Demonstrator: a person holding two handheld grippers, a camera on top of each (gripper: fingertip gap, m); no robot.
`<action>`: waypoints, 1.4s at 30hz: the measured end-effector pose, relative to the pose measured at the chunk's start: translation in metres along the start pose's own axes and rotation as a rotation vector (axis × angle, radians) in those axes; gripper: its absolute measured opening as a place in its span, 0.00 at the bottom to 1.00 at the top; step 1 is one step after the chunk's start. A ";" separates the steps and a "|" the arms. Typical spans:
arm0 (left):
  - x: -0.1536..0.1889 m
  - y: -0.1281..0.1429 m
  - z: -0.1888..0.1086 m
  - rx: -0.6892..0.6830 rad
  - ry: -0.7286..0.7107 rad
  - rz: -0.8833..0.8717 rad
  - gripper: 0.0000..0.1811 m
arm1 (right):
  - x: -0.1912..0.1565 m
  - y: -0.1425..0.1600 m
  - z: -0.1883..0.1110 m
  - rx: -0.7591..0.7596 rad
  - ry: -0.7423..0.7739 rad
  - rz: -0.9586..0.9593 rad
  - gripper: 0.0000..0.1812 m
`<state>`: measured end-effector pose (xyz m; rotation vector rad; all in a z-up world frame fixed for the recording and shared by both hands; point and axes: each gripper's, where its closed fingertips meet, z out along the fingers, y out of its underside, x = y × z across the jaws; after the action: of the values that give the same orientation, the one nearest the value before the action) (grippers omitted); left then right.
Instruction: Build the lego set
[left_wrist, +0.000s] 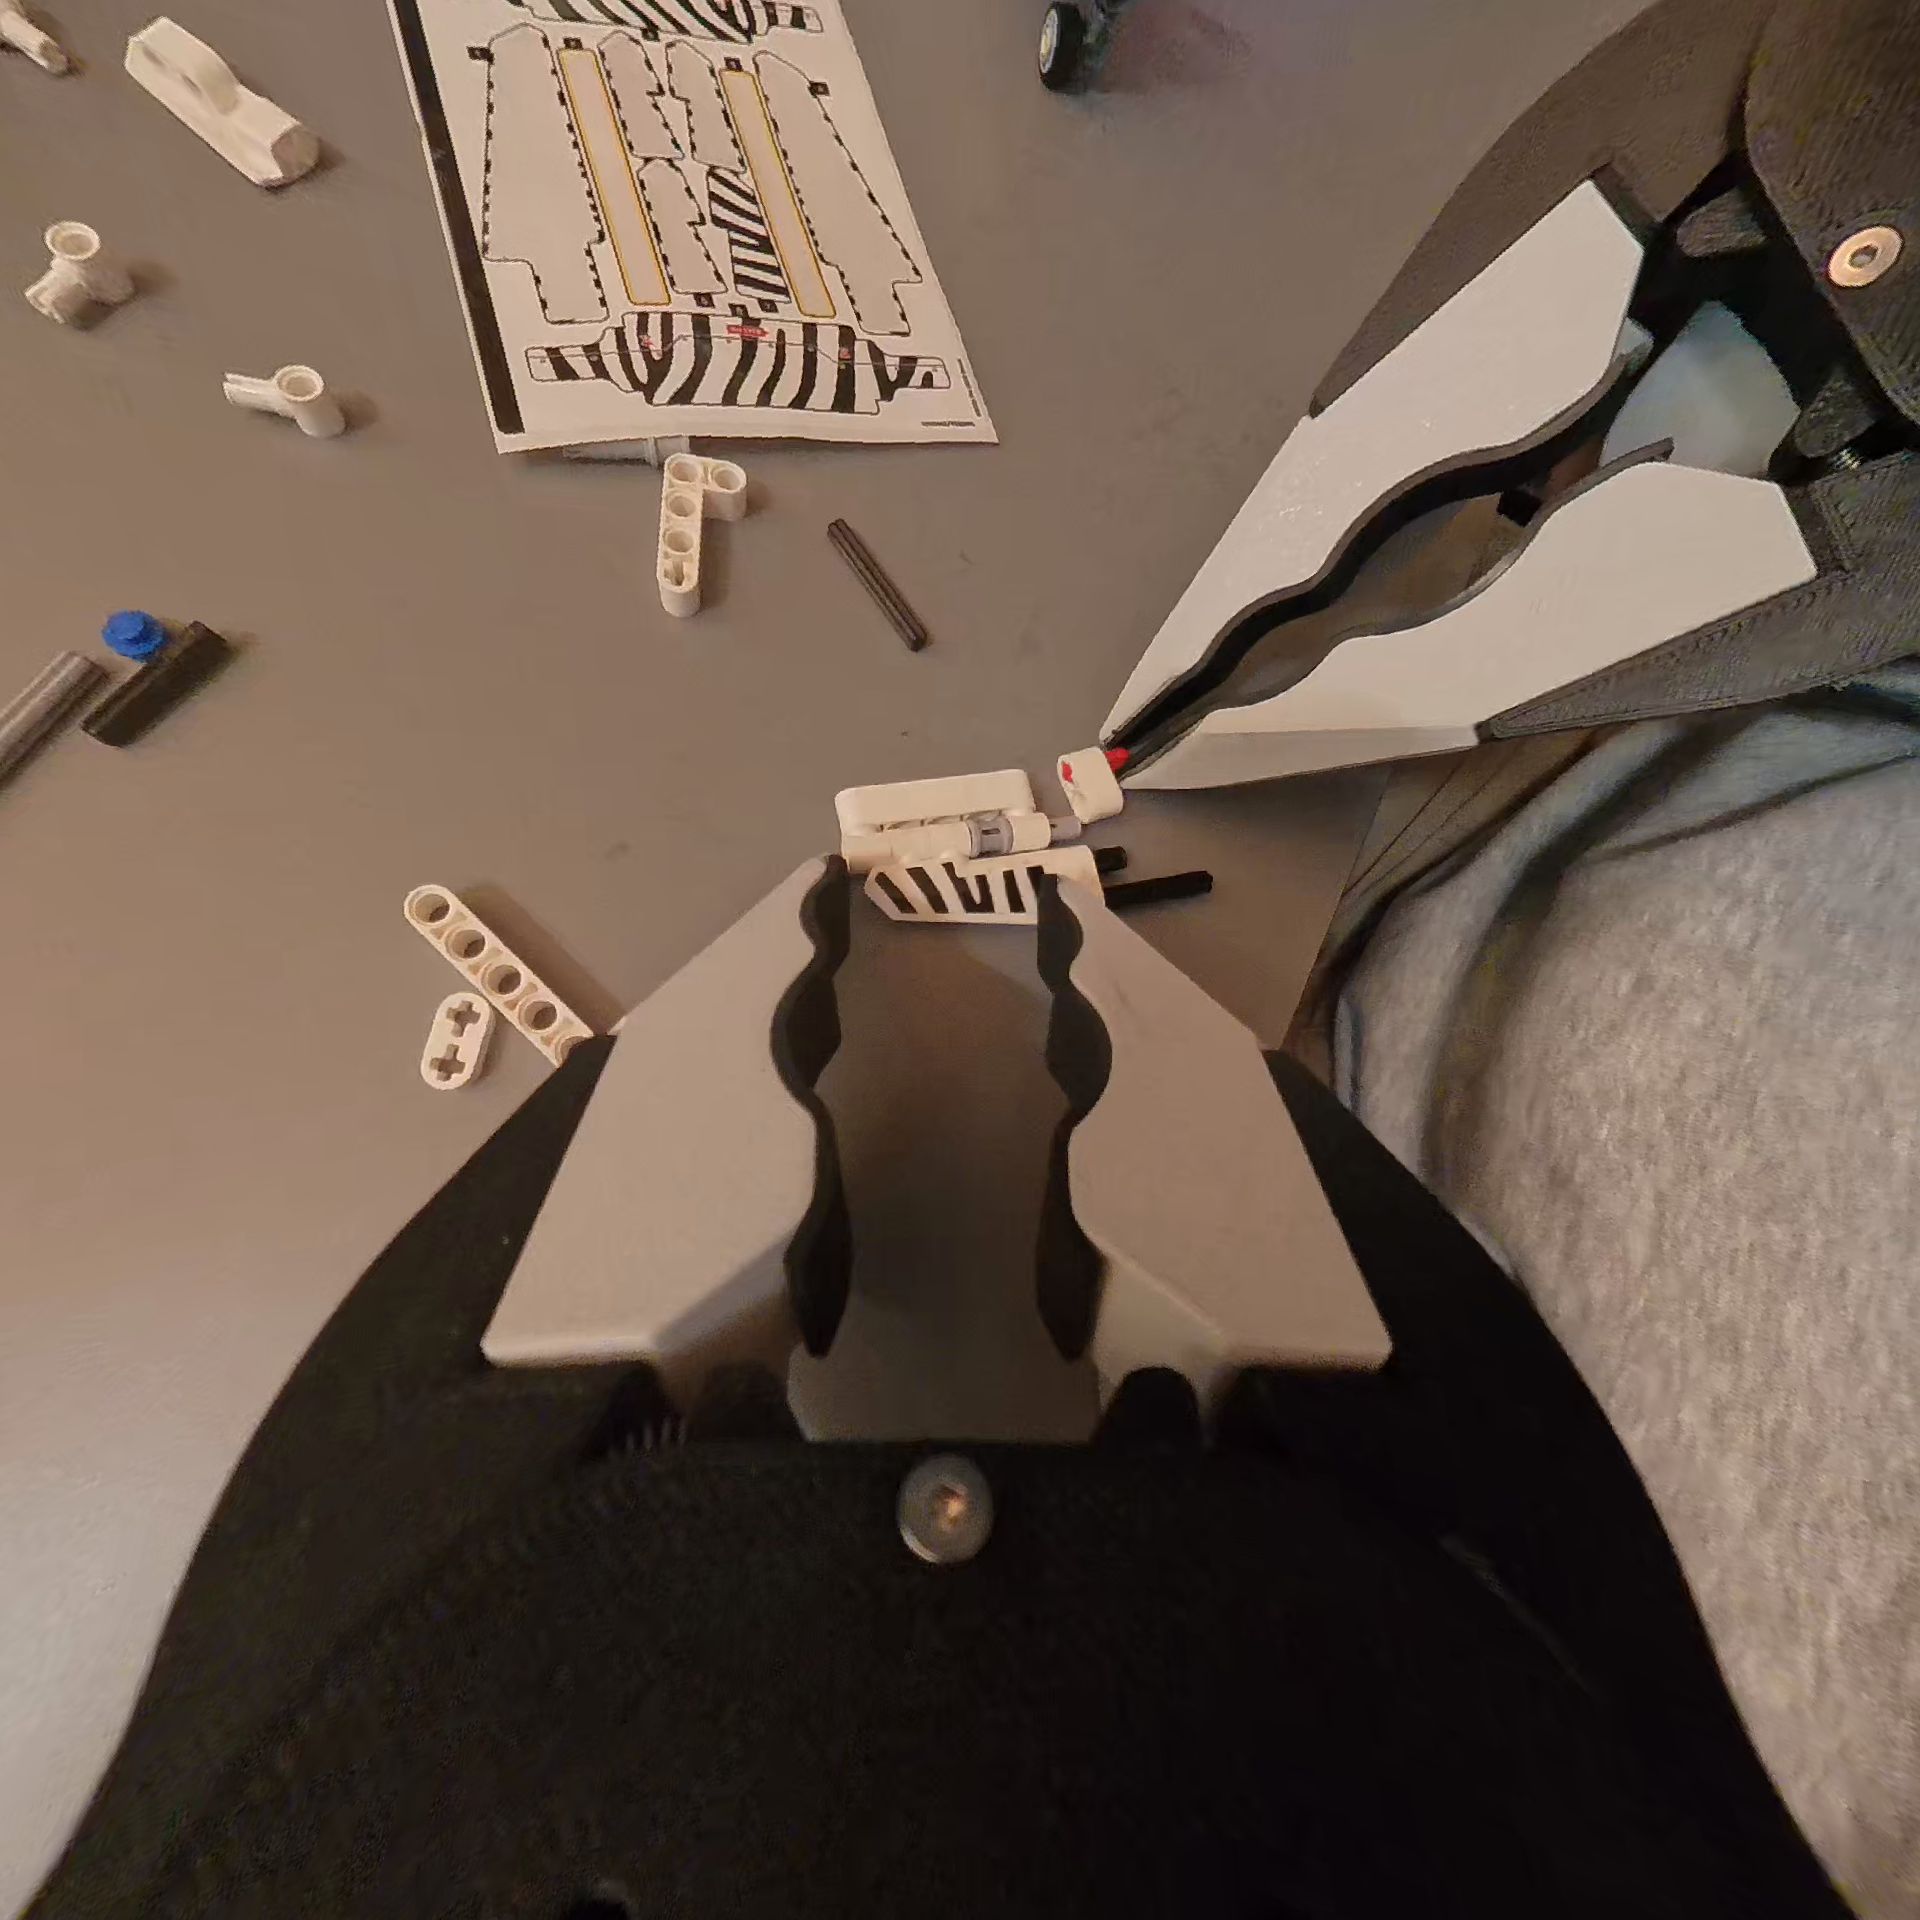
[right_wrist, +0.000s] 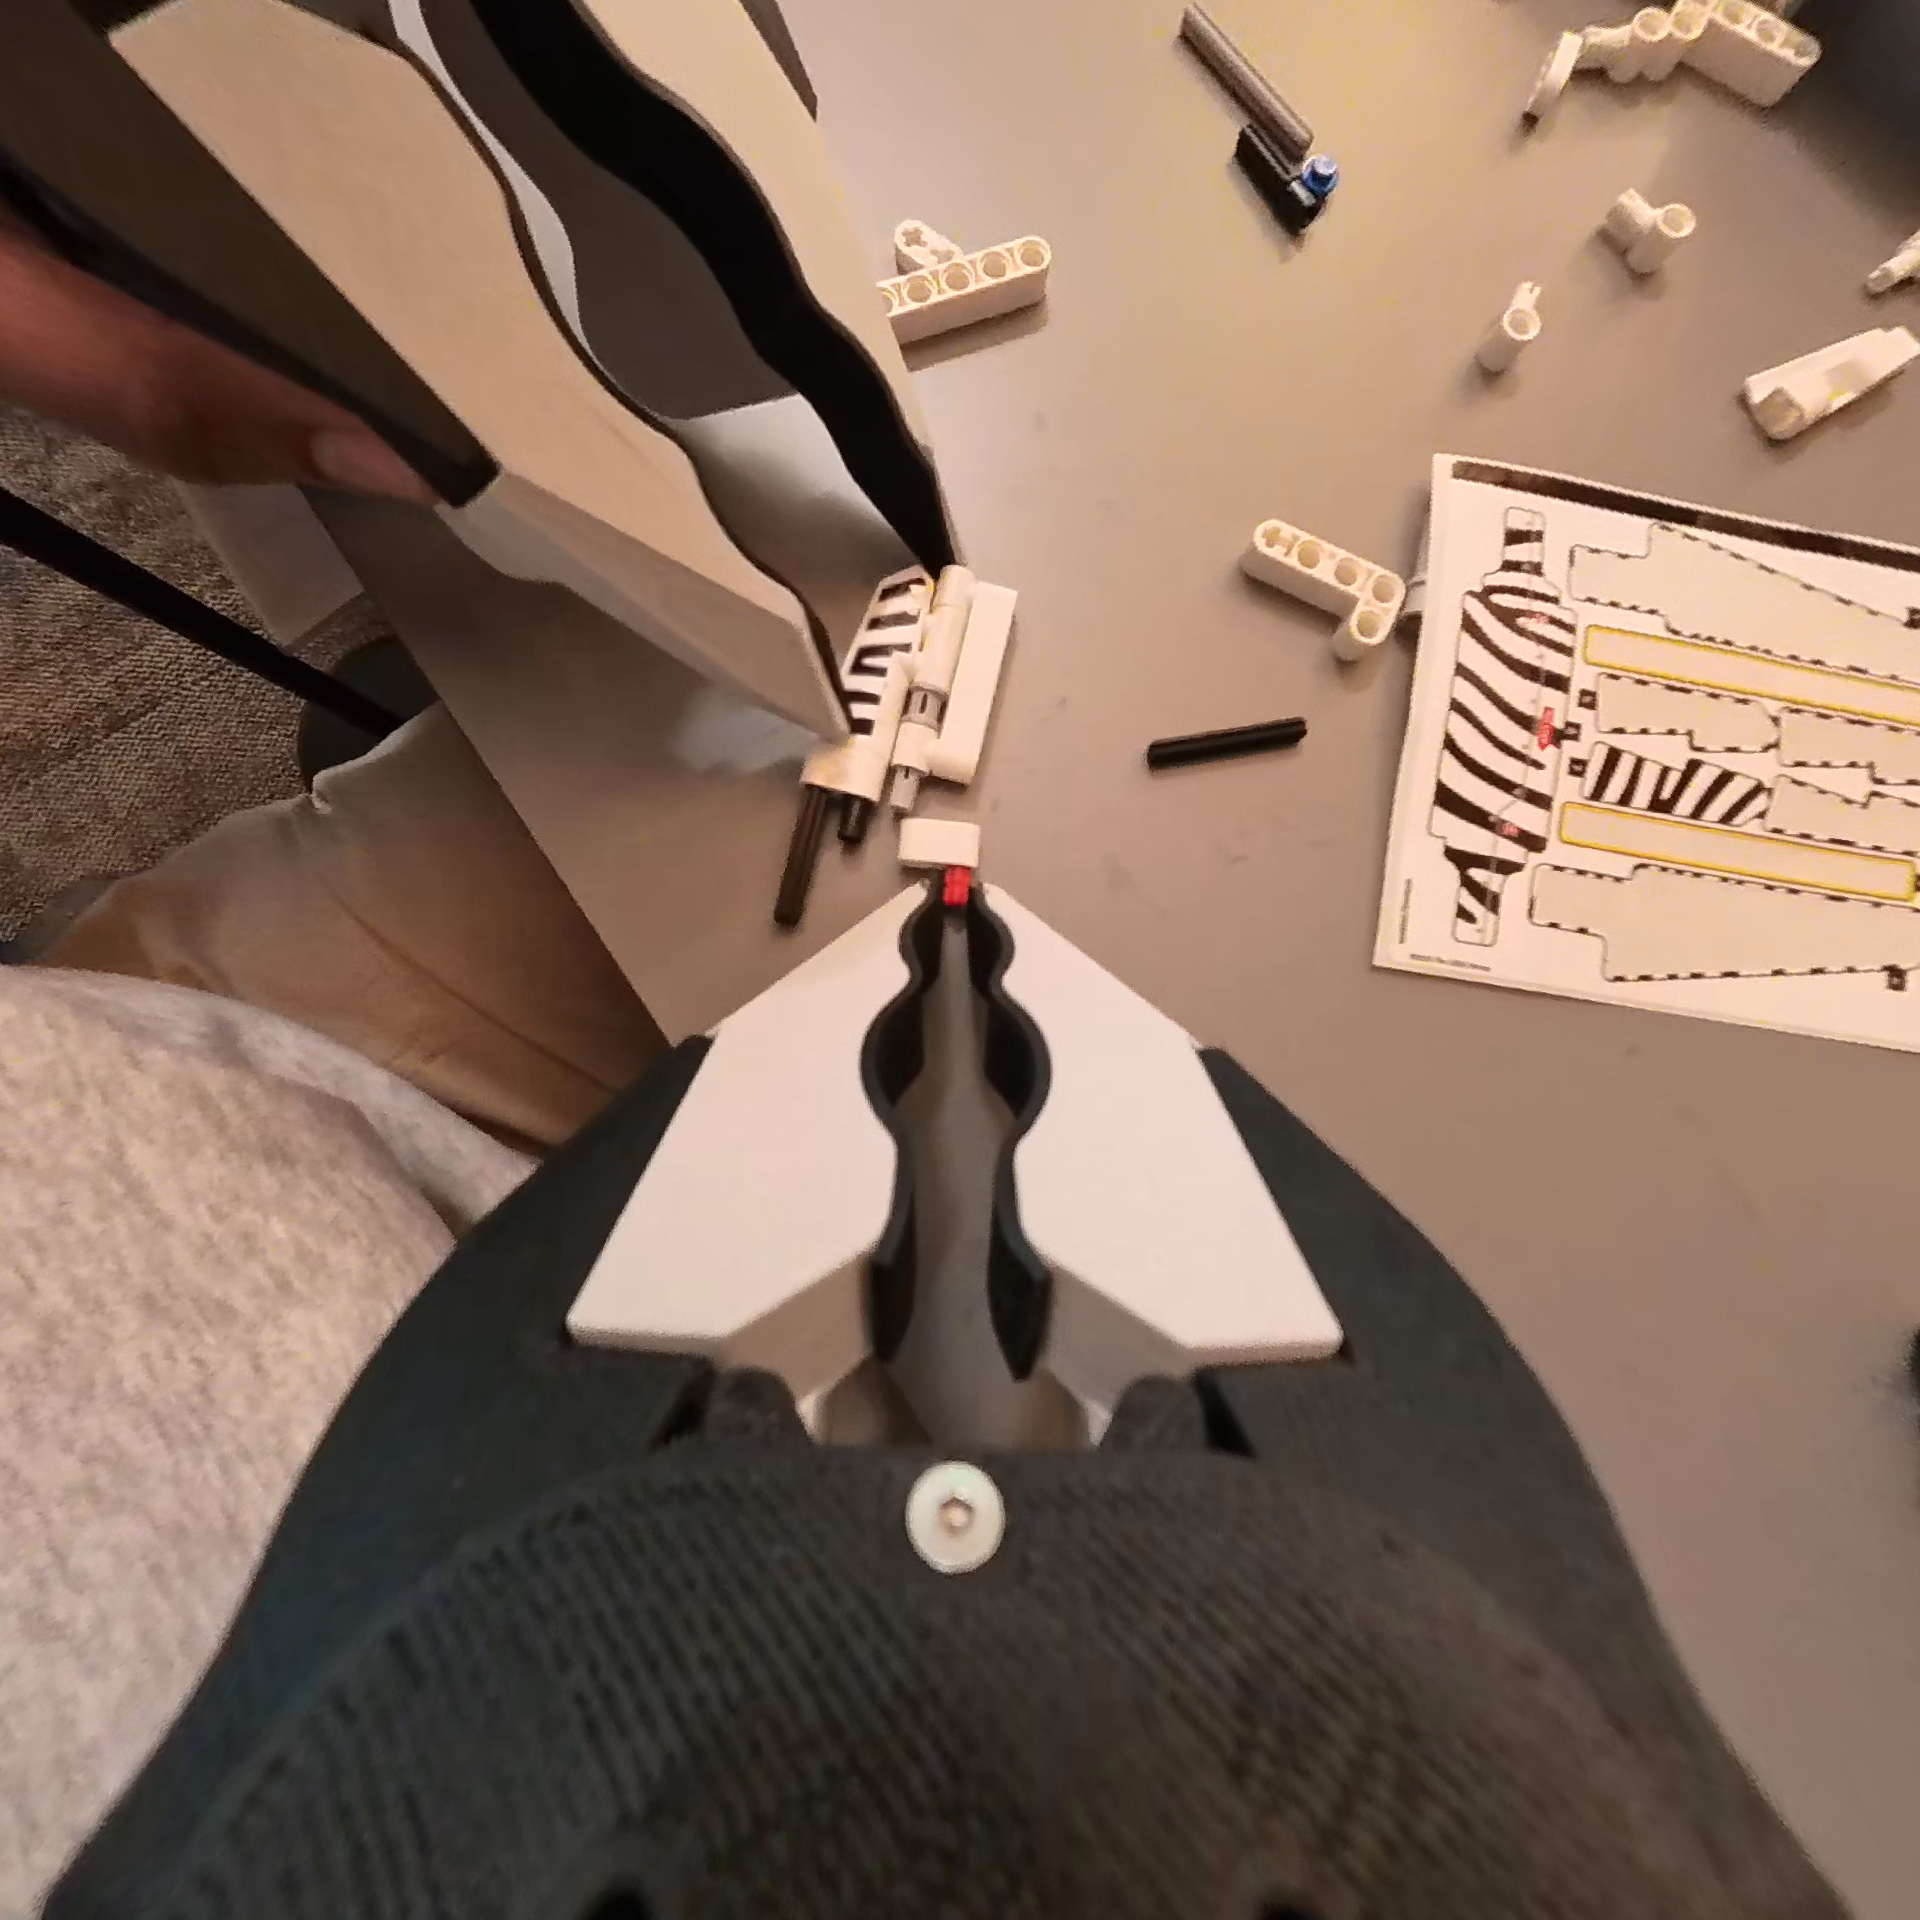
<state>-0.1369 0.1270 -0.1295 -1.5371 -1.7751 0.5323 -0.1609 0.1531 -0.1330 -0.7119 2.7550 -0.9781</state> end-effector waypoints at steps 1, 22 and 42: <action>0.000 0.000 0.000 0.003 -0.001 -0.010 0.20 | 0.000 0.000 0.000 -0.004 0.003 0.002 0.02; -0.001 -0.003 0.003 0.039 -0.070 -0.076 0.17 | 0.006 -0.002 0.001 -0.010 0.093 0.006 0.02; 0.005 -0.006 -0.002 0.122 0.085 -0.246 0.09 | -0.008 -0.001 -0.009 0.072 -0.125 0.026 0.08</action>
<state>-0.1400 0.1303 -0.1226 -1.2203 -1.7994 0.4379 -0.1560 0.1615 -0.1257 -0.6993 2.6014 -0.9865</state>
